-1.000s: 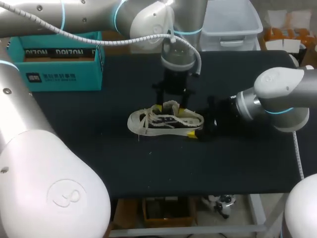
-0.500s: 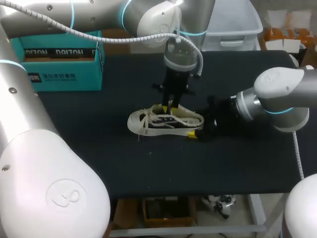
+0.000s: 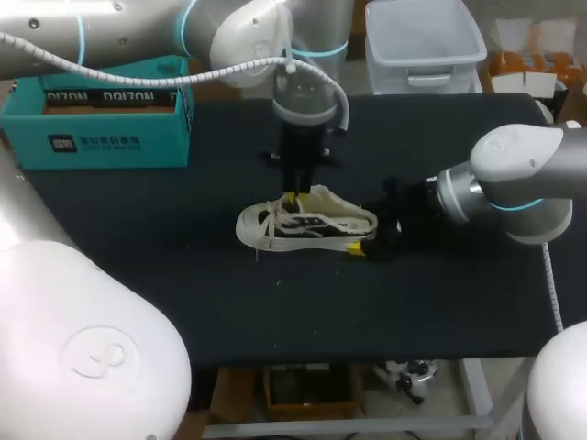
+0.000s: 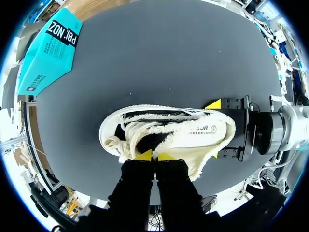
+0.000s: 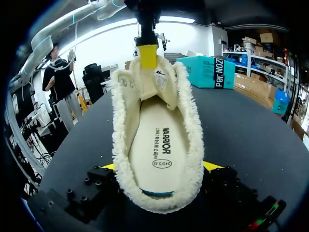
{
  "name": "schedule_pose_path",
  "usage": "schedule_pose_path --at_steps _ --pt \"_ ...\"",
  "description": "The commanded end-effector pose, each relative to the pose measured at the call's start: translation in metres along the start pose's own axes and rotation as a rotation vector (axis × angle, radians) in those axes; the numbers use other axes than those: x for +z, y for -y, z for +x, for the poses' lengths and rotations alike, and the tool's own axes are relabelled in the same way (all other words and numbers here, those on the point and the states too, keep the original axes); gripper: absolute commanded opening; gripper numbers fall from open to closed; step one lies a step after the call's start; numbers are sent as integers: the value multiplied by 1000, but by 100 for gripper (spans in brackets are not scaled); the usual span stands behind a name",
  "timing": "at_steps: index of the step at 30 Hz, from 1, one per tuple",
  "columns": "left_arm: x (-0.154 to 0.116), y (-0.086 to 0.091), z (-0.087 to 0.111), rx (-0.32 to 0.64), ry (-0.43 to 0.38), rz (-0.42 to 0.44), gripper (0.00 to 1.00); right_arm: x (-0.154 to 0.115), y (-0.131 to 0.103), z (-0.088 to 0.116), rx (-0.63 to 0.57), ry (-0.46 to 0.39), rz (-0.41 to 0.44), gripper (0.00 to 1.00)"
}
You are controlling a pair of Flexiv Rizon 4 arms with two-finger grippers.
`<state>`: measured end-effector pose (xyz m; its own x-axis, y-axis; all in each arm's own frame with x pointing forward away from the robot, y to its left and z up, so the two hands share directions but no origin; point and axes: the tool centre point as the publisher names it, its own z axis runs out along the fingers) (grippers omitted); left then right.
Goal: Open the shoe tongue, take the insole out of the shoe, put the insole back into the shoe, and pack the shoe into the shoebox
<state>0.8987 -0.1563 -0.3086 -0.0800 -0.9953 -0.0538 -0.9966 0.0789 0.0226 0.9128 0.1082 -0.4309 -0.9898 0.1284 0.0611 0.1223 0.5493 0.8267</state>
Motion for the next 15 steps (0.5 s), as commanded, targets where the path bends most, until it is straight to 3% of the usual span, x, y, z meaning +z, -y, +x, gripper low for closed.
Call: schedule_pose_path --at_steps 1,8,15 --pt "-4 -17 -27 -7 -197 87 0 1 4 0 0 -2 -3 0" --pt "-11 -31 -37 -39 -307 183 0 1 4 0 0 -2 -3 0" --pt "-17 -27 -52 -103 -391 237 0 1 4 0 0 -2 -3 0"
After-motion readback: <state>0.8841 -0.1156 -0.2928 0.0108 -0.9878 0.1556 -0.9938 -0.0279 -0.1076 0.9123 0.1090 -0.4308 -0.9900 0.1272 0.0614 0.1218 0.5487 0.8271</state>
